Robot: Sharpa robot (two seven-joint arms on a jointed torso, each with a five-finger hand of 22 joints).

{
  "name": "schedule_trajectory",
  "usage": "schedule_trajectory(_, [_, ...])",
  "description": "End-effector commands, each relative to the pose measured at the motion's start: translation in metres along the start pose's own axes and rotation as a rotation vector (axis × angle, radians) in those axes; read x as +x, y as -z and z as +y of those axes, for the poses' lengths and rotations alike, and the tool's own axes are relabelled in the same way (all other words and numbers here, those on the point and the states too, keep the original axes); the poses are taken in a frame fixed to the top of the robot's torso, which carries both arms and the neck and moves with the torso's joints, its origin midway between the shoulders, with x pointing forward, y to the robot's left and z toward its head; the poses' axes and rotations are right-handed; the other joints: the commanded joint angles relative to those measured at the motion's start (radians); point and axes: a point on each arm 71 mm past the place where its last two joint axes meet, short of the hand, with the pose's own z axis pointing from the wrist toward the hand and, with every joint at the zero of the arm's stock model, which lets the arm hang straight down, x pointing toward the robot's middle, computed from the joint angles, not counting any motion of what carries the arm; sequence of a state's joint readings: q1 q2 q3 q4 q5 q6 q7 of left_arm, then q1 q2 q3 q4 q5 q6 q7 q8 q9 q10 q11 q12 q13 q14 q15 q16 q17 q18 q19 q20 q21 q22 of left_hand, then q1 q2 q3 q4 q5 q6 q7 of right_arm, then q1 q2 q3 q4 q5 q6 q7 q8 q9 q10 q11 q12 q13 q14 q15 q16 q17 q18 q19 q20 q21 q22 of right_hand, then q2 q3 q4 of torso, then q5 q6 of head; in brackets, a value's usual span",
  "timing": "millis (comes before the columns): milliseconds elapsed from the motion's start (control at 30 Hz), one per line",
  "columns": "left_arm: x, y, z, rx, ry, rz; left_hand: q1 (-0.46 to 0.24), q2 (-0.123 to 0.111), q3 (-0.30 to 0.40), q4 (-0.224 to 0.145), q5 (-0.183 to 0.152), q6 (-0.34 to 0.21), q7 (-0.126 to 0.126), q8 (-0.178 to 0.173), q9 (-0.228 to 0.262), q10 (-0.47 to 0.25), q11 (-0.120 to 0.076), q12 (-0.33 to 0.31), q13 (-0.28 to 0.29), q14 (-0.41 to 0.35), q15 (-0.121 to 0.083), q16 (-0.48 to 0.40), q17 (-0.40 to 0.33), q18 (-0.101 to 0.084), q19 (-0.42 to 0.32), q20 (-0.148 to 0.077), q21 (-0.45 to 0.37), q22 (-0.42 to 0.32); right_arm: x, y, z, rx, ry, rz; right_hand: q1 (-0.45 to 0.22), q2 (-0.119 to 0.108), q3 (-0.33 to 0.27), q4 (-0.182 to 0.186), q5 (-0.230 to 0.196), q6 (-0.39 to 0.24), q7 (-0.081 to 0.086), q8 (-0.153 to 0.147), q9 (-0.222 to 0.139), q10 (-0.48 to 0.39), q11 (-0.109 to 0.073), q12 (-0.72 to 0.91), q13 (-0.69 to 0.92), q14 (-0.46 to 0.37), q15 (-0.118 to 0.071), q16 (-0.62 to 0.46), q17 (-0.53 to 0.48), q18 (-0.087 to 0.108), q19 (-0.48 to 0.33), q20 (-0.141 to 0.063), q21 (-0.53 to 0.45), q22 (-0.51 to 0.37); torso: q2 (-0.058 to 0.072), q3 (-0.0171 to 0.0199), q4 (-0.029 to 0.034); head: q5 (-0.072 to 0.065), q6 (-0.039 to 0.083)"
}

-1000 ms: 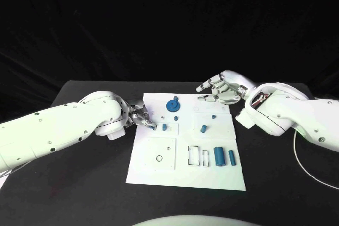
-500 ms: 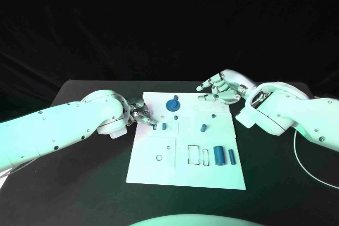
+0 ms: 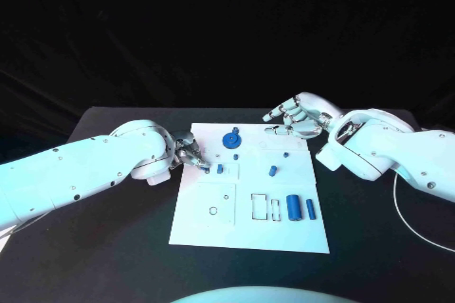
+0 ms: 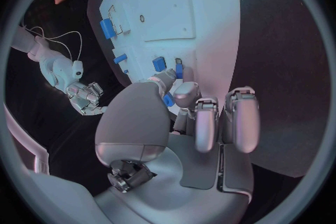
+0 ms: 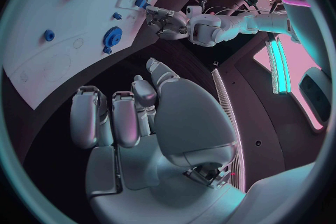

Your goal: Assemble the parts on the task board

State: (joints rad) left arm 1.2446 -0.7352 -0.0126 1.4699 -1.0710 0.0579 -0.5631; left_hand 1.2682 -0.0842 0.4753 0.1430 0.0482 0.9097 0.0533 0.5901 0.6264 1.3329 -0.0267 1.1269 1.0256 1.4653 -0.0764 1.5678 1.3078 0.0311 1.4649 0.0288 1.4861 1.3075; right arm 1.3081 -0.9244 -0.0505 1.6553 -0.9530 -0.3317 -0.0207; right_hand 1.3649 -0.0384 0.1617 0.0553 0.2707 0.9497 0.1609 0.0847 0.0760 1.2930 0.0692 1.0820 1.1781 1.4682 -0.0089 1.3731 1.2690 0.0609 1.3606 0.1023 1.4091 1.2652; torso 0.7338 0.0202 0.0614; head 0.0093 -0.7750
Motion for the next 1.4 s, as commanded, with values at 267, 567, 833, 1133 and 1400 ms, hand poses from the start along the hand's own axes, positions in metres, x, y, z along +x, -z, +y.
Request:
schedule_trajectory(267, [0.0051,-0.0006,0.0007,-0.018,-0.036,0.062,0.002,0.008,0.138,-0.131,0.003,0.002,-0.006,0.003,0.002,0.008,-0.001,0.007,0.001,0.105,-0.007,0.003,0.263,-0.007,0.064,-0.007,0.006,0.181,0.0015,-0.0001,0.0010,-0.010,0.002,0.013,-0.008,0.003,0.002,0.003,0.006,0.006,-0.003,0.004,0.000,-0.001,-0.004,-0.001,0.000,0.038,-0.001,-0.006,-0.001,0.011,-0.007,-0.001,-0.004,-0.001,0.000,-0.0003,0.0007,0.001,0.000])
schedule_trajectory(567, [0.0065,-0.0029,-0.0012,-0.022,-0.036,0.063,0.000,0.008,0.140,-0.131,0.004,0.003,-0.006,0.004,0.003,0.008,-0.001,0.007,0.001,0.105,-0.007,0.003,0.263,-0.007,0.064,-0.007,0.006,0.181,0.0017,-0.0002,0.0013,-0.011,0.002,0.014,-0.008,0.003,0.002,0.003,0.006,0.006,-0.003,0.004,0.000,-0.001,-0.004,-0.001,0.000,0.038,-0.001,-0.006,-0.001,0.011,-0.007,-0.001,-0.004,-0.001,0.001,-0.0006,0.0003,0.001,-0.001])
schedule_trajectory(833, [0.0077,-0.0045,-0.0005,-0.030,-0.034,0.064,-0.002,0.008,0.142,-0.131,0.004,0.003,-0.006,0.005,0.003,0.008,0.000,0.008,0.002,0.105,-0.007,0.003,0.263,-0.007,0.064,-0.007,0.005,0.180,0.0016,0.0000,0.0013,-0.011,0.002,0.013,-0.008,0.003,0.002,0.003,0.006,0.006,-0.003,0.004,0.000,-0.001,-0.004,-0.001,0.000,0.038,-0.001,-0.006,-0.001,0.011,-0.007,-0.001,-0.004,-0.001,0.000,0.0000,0.0004,0.001,-0.003])
schedule_trajectory(1133, [0.0096,-0.0053,-0.0018,-0.035,-0.043,0.080,-0.079,-0.019,0.157,-0.116,0.038,0.026,-0.020,0.023,0.009,0.023,-0.010,0.026,0.021,0.105,-0.014,0.003,0.263,-0.008,0.067,-0.009,0.009,0.186,0.0017,0.0004,0.0015,-0.011,0.002,0.014,-0.008,0.003,0.002,0.003,0.006,0.006,-0.003,0.004,0.000,-0.001,-0.004,-0.001,0.000,0.038,-0.001,-0.006,-0.001,0.011,-0.007,-0.001,-0.004,-0.001,0.000,0.0005,-0.0004,0.000,-0.004])
schedule_trajectory(1400, [0.0112,-0.0058,-0.0033,-0.039,-0.053,0.094,-0.143,-0.033,0.130,-0.089,0.040,0.052,-0.031,0.029,0.007,0.038,-0.019,0.044,0.040,0.105,-0.022,0.003,0.263,-0.010,0.070,-0.016,0.014,0.192,0.0015,0.0008,0.0014,-0.011,0.002,0.014,-0.008,0.002,0.004,0.003,0.008,0.007,-0.003,0.005,0.000,0.000,-0.004,0.001,-0.001,0.038,-0.001,-0.008,-0.003,0.011,-0.006,-0.002,-0.006,-0.002,0.000,0.0004,-0.0002,-0.001,-0.003])
